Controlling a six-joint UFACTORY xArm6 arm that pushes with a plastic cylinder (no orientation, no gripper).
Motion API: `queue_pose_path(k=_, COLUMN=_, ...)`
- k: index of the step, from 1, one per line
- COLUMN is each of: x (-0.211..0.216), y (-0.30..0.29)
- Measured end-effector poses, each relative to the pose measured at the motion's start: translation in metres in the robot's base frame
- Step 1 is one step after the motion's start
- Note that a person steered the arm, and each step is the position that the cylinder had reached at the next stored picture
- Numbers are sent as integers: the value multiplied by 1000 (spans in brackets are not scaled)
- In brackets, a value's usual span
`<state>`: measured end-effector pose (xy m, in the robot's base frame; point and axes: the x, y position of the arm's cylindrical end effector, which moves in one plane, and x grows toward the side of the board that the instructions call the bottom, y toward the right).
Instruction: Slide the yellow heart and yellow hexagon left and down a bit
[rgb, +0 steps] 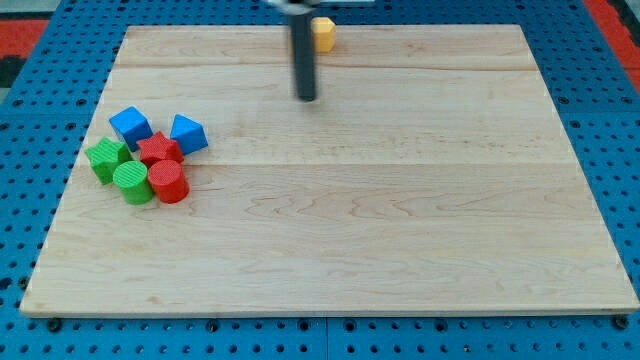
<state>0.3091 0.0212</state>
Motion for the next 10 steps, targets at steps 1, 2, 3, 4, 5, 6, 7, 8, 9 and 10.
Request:
queue_pose_path(k=1, x=-98, y=82)
queue_pose_path(k=2, x=-116, y=39)
queue_pose_path(k=3, x=-111, y=-53)
queue_pose_path(k=4, x=-72, y=-96)
queue_pose_path(k=5, x=-32, y=-106)
queue_pose_path(k=6, x=-64, y=-66)
queue_pose_path(k=7, x=-112, y=-84)
queue_pose_path(k=8, x=-100, y=-138)
queue_pose_path(k=9, x=-46, y=-139)
queue_pose_path(k=10, x=4, y=-114)
